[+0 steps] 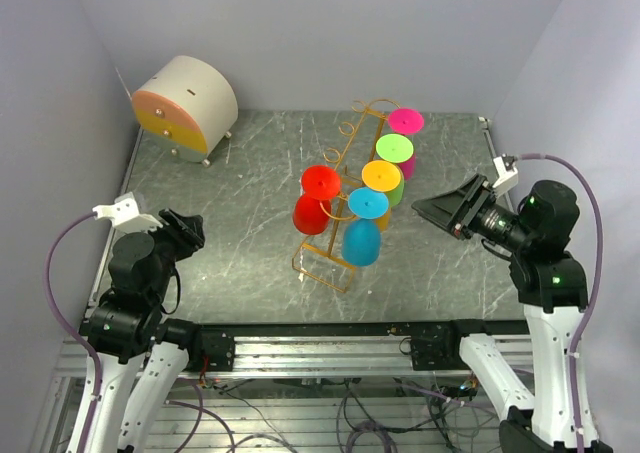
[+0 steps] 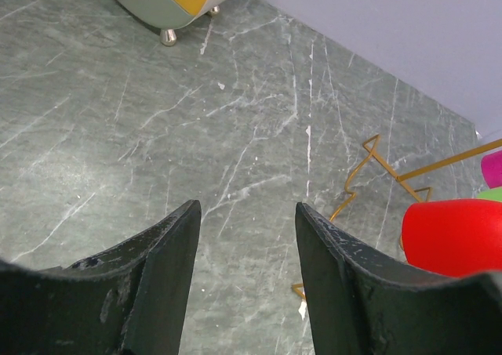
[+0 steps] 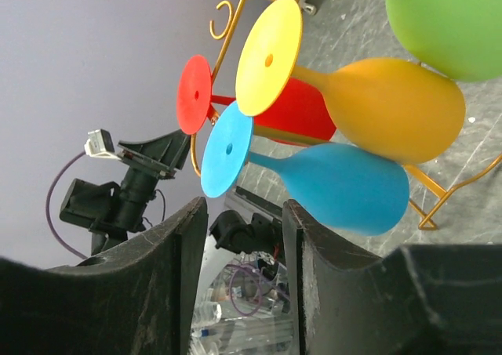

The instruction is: Take the wine glass off the wine glass rack

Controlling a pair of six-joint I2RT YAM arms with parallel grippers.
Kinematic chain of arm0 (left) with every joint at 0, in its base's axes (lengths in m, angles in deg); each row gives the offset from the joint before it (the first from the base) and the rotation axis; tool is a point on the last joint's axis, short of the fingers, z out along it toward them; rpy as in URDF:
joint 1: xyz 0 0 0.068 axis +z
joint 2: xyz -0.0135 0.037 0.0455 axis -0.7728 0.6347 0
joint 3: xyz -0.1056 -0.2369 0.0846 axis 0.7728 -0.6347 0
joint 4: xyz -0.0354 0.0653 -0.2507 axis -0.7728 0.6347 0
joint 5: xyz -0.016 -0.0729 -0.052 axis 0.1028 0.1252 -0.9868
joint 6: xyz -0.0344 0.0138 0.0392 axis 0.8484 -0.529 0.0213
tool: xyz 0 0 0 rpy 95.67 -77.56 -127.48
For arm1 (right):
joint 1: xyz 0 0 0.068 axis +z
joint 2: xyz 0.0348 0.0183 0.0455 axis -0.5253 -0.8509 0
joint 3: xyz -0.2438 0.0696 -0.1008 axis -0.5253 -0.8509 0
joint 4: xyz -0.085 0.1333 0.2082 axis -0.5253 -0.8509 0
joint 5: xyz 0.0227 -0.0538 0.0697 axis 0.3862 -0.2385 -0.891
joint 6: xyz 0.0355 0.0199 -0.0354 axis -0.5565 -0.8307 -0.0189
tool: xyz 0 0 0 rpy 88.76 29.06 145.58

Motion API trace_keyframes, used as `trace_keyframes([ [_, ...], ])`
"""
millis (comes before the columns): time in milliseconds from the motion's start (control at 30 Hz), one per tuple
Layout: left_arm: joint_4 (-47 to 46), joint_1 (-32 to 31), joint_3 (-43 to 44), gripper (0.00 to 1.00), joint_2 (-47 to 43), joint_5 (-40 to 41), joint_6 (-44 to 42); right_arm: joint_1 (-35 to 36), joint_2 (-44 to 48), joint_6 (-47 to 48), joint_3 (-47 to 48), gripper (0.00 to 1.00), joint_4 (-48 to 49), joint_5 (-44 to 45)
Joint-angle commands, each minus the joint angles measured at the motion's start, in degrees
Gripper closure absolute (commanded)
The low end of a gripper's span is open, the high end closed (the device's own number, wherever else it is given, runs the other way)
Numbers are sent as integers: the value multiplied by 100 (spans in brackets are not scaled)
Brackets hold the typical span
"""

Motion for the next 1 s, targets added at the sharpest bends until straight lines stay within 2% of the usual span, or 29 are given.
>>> trace_keyframes([
  [0,-44,-45,60,38,18,-88,30,0,-214,275,367,58,-242,198],
  [200,-50,-54,51,38,8,-83,38,0,-713,595,832,59,-310,358],
  [267,-50,-54,43,38,14,-85,38,4,-875,857,1113,59,-620,578],
  [367,-56,-63,42,39,25,-97,35,8,-935,980,1089,58,-681,321],
  [467,-59,-63,42,39,44,-83,45,8,-736,1120,925,54,-829,230],
  [667,-76,-72,33,39,91,-126,37,102,-472,2069,1002,53,-1839,239],
  [800,-50,-72,51,39,119,-122,47,176,189,2227,481,52,-2046,433],
  [867,-58,-72,42,40,117,-123,47,172,549,2372,202,52,-2220,1196],
  [967,-59,-80,42,40,105,-131,47,169,687,2340,-157,50,-2344,3158],
])
